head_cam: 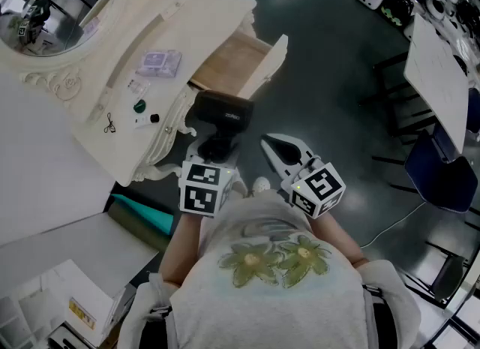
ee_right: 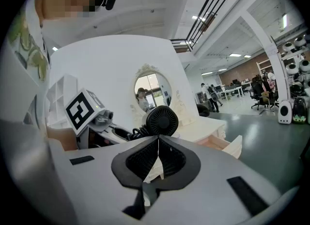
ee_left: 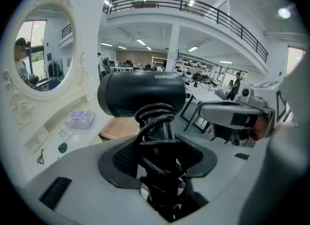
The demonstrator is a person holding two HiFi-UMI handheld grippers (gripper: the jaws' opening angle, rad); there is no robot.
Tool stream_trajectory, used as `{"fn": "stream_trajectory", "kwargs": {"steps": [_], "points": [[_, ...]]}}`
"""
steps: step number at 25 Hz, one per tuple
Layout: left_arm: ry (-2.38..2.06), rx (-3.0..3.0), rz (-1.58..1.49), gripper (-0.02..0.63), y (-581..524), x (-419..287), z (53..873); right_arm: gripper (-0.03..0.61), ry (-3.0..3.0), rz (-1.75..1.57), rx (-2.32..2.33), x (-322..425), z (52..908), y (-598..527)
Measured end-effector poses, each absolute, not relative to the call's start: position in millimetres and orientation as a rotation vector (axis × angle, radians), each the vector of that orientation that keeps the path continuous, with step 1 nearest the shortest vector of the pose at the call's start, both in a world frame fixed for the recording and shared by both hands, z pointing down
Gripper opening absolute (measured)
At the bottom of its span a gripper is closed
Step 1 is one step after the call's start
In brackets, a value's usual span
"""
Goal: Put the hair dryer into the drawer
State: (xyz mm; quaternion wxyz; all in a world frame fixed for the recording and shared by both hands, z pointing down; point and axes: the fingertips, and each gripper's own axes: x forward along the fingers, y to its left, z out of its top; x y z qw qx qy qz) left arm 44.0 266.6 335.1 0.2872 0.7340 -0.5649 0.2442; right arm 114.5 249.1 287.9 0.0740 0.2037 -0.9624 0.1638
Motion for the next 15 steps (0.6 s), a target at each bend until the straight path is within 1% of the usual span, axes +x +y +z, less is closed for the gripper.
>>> {"fn": "stream_trajectory", "kwargs": {"steps": [9,15], "points": [[-1.52,1.943,0.648,0.221,273.1,50.3,339.8,0.023,-2.931,0.446,0.609,125.2,283.3,254.5],[-1.517,1.933,0.651,0.221,256.7,40.1,348.6,0.023,-2.958,0.492,0.575,122.6,287.8,251.5]]}}
